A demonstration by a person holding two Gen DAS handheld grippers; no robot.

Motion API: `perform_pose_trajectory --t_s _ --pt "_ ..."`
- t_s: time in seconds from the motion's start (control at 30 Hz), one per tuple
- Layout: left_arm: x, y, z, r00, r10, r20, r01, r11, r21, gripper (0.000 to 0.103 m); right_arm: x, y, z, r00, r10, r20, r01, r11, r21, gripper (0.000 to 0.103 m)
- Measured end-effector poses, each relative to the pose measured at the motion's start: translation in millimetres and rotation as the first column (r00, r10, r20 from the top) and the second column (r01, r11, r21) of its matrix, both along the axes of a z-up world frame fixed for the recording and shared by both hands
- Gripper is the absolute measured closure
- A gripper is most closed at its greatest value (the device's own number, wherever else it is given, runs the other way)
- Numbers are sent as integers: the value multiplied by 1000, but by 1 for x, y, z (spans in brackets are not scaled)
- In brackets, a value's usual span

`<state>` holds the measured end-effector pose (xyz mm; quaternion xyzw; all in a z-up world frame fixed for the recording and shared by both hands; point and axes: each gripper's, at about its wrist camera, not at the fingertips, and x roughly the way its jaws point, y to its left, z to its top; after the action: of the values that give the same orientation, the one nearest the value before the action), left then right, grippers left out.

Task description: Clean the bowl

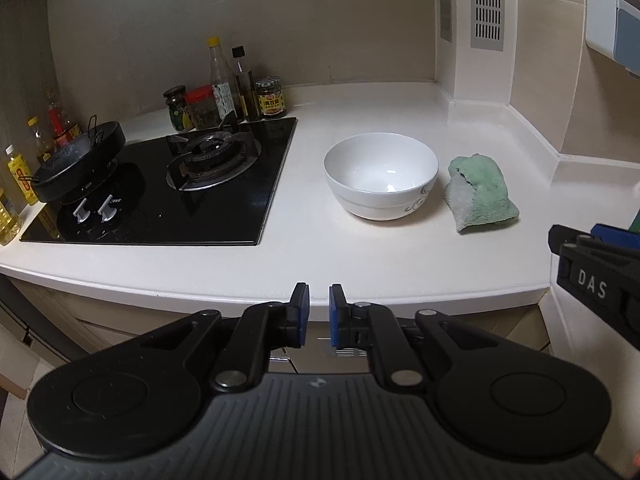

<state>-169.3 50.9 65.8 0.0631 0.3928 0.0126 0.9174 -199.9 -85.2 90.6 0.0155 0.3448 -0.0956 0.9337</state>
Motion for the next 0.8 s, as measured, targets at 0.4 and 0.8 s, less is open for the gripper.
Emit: perform_pose_trajectory --t_s 0.4,0.8 --pt "16 -1 -7 1000 10 -22 -11 1000 -20 92 19 5 -4 999 46 1 -46 999 -20 73" --pt "37 -8 -11 999 32 -4 -32 999 -13 92 43 -2 -9 999 44 -3 -44 999 -5 73"
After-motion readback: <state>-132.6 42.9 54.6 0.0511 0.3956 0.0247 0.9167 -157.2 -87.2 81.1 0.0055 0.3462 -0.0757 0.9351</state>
